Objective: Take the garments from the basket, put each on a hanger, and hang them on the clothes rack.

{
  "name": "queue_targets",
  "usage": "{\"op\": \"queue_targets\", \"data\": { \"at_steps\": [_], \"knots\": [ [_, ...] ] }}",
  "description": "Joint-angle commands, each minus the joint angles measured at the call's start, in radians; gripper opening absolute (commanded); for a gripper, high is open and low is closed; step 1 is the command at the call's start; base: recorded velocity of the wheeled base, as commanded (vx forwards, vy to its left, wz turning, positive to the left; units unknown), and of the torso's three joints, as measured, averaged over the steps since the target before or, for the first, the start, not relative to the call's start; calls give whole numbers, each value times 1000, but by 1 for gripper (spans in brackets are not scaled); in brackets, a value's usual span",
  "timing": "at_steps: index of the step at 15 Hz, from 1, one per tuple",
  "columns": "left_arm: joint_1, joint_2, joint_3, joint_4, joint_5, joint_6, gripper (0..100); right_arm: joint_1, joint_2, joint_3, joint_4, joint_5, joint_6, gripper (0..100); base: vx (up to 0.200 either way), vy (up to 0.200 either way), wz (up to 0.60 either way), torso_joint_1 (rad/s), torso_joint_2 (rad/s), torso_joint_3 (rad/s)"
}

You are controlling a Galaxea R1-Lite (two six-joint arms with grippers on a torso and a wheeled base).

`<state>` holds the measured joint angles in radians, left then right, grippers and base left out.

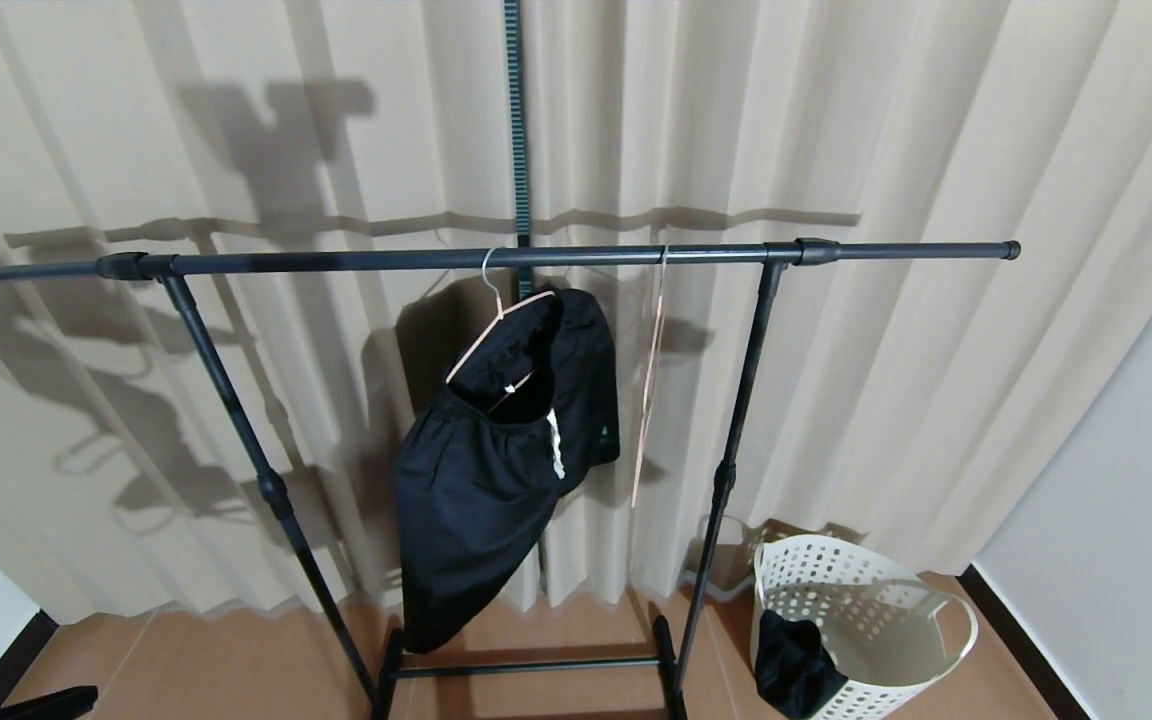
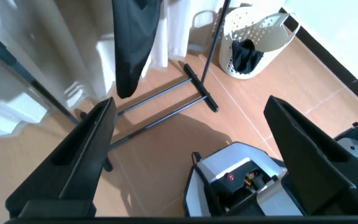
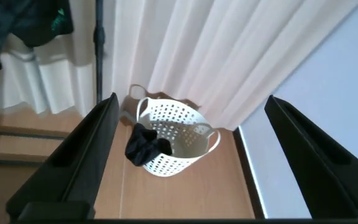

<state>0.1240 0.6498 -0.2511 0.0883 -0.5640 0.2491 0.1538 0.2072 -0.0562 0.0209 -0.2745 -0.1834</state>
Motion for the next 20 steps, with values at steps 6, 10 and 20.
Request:
{"op": "queue_targets", "data": {
  "at_steps": [6,10,20],
  "knots": [
    [2,-231,207,-88,105,-44,100,-28,-115,49,5,293,121,100,0,0,0,0,0,0],
    [-1,-400,231,-88,320,-133,100,-169,-184,49,7,268,111,100,0,0,0,0,0,0],
    [-115,-590,233,-61,550,-194,100,-165,-195,49,7,268,114,100,0,0,0,0,0,0]
  ]
}}
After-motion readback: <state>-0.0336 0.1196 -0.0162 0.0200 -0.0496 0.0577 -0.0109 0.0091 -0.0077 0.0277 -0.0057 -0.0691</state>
